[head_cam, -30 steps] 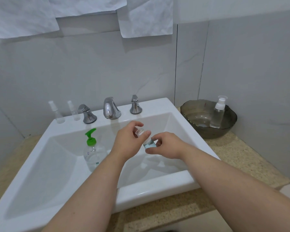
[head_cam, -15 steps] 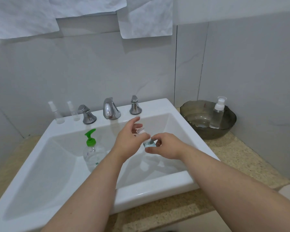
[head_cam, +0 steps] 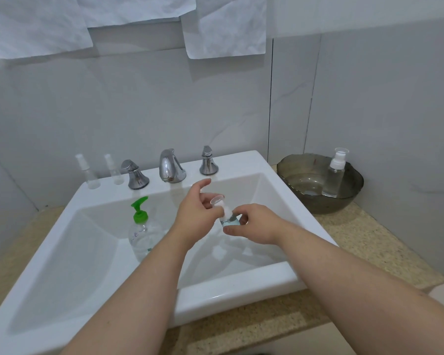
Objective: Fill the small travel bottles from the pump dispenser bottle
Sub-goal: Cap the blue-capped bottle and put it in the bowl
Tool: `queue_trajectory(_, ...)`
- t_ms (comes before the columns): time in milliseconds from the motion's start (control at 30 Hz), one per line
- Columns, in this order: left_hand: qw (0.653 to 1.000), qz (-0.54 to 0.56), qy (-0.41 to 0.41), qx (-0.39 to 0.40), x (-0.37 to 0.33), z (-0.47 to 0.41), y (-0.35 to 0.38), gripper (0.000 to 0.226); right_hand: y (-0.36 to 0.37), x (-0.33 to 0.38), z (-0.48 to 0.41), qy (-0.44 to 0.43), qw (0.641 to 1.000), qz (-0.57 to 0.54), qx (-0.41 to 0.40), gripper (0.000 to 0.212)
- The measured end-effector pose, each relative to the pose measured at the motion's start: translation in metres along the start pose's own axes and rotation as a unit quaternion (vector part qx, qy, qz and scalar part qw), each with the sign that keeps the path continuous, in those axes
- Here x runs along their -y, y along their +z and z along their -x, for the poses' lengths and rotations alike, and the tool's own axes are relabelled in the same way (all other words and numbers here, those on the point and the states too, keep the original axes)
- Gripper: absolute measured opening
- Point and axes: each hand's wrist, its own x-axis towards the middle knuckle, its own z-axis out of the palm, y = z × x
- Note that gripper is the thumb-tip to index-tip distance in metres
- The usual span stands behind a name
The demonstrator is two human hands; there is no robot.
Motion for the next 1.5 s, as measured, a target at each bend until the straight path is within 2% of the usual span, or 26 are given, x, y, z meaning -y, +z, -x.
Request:
queue_trajectory(67,1.000,0.009,0.004,-0.005,-0.002,0.000,0.000,0.067,0.000,0.000,-0.001,-0.002,1.000,-0.001,-0.005,0.035)
queue_trajectory(200,0.997,-0.079,0.009,-0.013,0.001,0.001,0.001,0.064,0.001,0.000,0.000,-0.005,1.000,0.006,0.000,0.044)
queue_trajectory(400,0.999,-0.047,0.000,-0.005,0.000,0.001,-0.001,0.067,-0.001,0.002,0.004,0.003,1.000,-0.001,-0.008,0.044)
queue_trajectory(533,0.994,-0.111,0.003,-0.013,0.004,-0.001,0.001,0.042,0.000,0.007,0.008,-0.007,1.000,0.008,0.001,0.042)
queue_trajectory(667,0.999,-0.021,-0.030,-0.012,0.008,-0.003,0.000,0.022,-0.001,0.010,0.008,-0.020,1.000,0.000,-0.017,0.038)
queue_trajectory(833,0.996,0.062,-0.056,0.023,0.004,-0.003,-0.007,0.029,-0.003,0.012,0.009,0.004,0.991,-0.124,0.048,0.031)
queue_trajectory(1000,0.984,0.150,-0.086,0.044,-0.003,-0.001,-0.016,0.027,-0.008,0.019,0.012,0.053,0.943,-0.318,0.087,0.045)
queue_trajectory(1100,0.982,0.162,-0.079,0.047,-0.003,0.000,-0.015,0.027,-0.011,0.022,0.014,0.074,0.924,-0.362,0.098,0.041)
queue_trajectory(1233,0.981,0.172,-0.084,0.039,-0.001,0.002,-0.014,0.037,-0.012,0.022,0.016,0.093,0.919,-0.367,0.110,0.041)
queue_trajectory(1333,0.985,0.152,-0.078,0.014,0.002,0.001,-0.008,0.044,-0.009,0.021,0.016,0.092,0.933,-0.331,0.110,0.034)
queue_trajectory(1500,0.998,0.030,-0.024,0.041,0.008,0.002,-0.001,0.048,0.001,0.021,0.014,0.081,0.984,-0.143,0.068,0.029)
